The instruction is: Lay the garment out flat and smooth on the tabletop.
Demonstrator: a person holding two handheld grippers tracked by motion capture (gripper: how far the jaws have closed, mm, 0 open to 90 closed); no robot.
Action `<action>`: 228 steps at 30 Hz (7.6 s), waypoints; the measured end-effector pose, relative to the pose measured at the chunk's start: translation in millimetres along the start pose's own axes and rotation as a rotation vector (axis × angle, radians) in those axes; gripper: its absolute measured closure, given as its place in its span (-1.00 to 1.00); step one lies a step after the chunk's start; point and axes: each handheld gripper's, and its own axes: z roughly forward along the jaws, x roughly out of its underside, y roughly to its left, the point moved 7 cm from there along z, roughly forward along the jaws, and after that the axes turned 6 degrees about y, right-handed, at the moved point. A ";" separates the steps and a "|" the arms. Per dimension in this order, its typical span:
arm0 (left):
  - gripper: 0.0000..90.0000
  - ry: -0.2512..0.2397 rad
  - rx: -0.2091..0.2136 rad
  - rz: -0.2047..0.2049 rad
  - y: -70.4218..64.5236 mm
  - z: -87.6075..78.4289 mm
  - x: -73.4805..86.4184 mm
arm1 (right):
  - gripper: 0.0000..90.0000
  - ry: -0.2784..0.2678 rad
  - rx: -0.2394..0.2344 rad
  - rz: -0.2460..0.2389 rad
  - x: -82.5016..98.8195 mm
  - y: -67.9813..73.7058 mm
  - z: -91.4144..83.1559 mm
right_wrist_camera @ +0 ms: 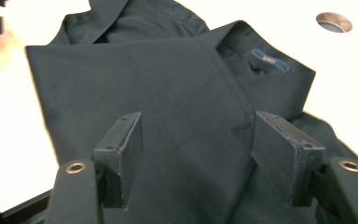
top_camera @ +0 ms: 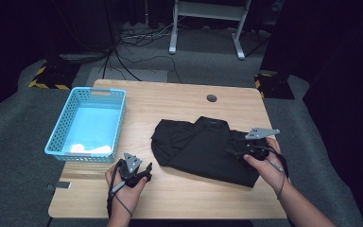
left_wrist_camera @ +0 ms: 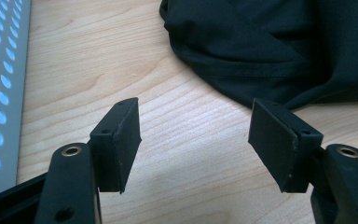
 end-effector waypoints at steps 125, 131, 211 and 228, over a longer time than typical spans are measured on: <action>-0.30 0.013 0.035 0.003 -4.4 -1.3 0.8 | 0.71 0.185 -0.313 -0.128 32.2 127.1 58.1; -0.30 0.011 0.039 0.005 -5.1 -2.3 -0.1 | 0.92 0.139 -0.334 -0.161 19.5 134.6 42.6; -0.32 0.038 0.044 0.005 -3.9 1.6 5.4 | 0.09 -0.081 -0.424 -0.175 -37.0 189.1 20.1; -0.36 0.162 0.038 0.087 -2.0 5.5 18.5 | 0.02 -0.052 -0.287 -0.034 -0.6 116.7 19.5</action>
